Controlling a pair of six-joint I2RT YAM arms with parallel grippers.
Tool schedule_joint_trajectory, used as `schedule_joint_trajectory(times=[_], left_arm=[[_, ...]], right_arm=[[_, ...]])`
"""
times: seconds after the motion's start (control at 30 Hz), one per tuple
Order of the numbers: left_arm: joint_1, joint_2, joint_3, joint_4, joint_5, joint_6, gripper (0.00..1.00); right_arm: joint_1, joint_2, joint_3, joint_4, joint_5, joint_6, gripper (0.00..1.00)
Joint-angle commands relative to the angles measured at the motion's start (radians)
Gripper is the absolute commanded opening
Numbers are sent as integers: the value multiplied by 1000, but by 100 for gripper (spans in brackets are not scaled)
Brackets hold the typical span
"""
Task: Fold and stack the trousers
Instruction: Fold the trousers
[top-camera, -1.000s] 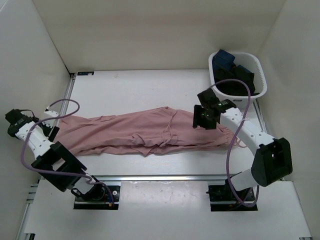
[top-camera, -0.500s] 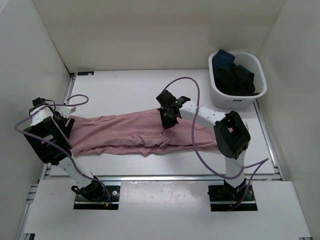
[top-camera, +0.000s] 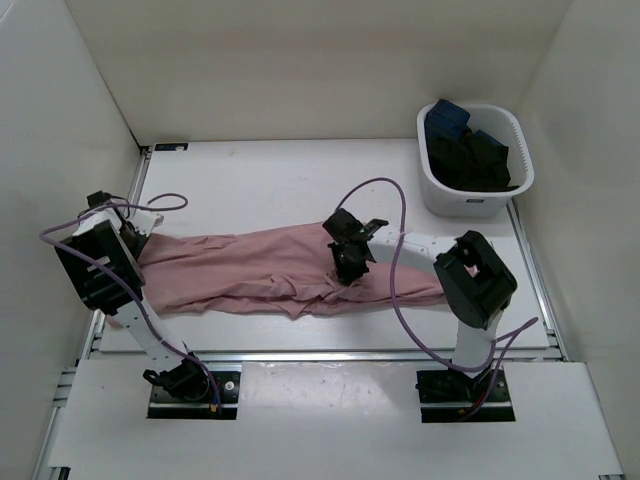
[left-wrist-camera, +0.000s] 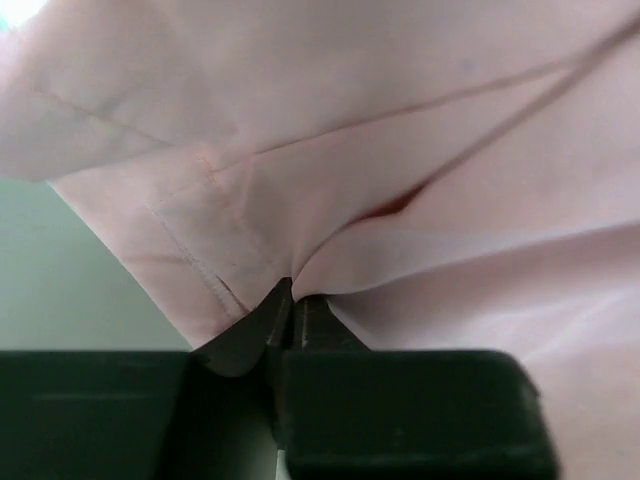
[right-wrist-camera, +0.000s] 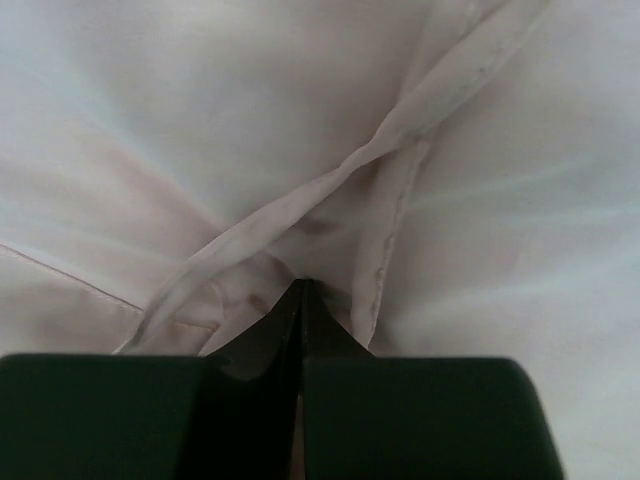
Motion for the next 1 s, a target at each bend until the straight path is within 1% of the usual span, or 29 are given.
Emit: schedule_joint_trajectory(times=[0.0, 0.07, 0.2, 0.33, 0.43, 0.47, 0.5, 0.57, 0.6, 0.63, 0.67, 0.73, 0.8, 0.87, 0.9, 0.93, 0.97], left_arm=[[-3, -66, -7, 13, 22, 2, 14], [-3, -99, -7, -13, 22, 2, 14], [-3, -165, 2, -47, 43, 2, 14], [-3, -213, 36, -47, 83, 2, 14], [-12, -227, 91, -71, 114, -36, 14], [-21, -227, 103, -83, 123, -36, 14], [-21, -227, 103, -84, 123, -36, 14], [-47, -204, 103, -84, 103, -48, 14], [-56, -175, 103, -84, 92, -48, 14], [-56, -160, 103, -84, 82, -62, 14], [-72, -143, 113, -84, 72, -76, 14], [-81, -89, 126, -84, 62, -87, 14], [-81, -25, 166, -84, 28, -111, 14], [-81, 12, 194, -84, 2, -120, 18], [-81, 40, 212, -84, -20, -130, 21], [-81, 51, 212, -84, -29, -130, 23], [-81, 61, 228, -74, -29, -130, 25]], right_arm=[[5, -67, -101, -35, 93, 10, 0], [5, -77, -121, -35, 93, 10, 0], [5, -77, -121, -47, 151, 30, 0], [5, -87, -101, -67, 197, 30, 0], [23, -122, -63, -82, 246, 11, 6], [24, -132, -46, -93, 256, 10, 9], [34, -154, -37, -93, 256, -2, 17], [43, -163, 0, -93, 256, -35, 27], [44, -177, 20, -93, 256, -49, 39], [54, -177, 41, -102, 256, -66, 43], [69, -177, 92, -102, 256, -97, 45], [85, -162, 150, -102, 244, -121, 45], [97, -115, 237, -87, 196, -144, 42], [97, -62, 293, -72, 139, -145, 29], [97, -4, 337, -72, 84, -145, 23], [111, 22, 353, -72, 66, -145, 11], [128, 59, 353, -72, 53, -155, 6]])
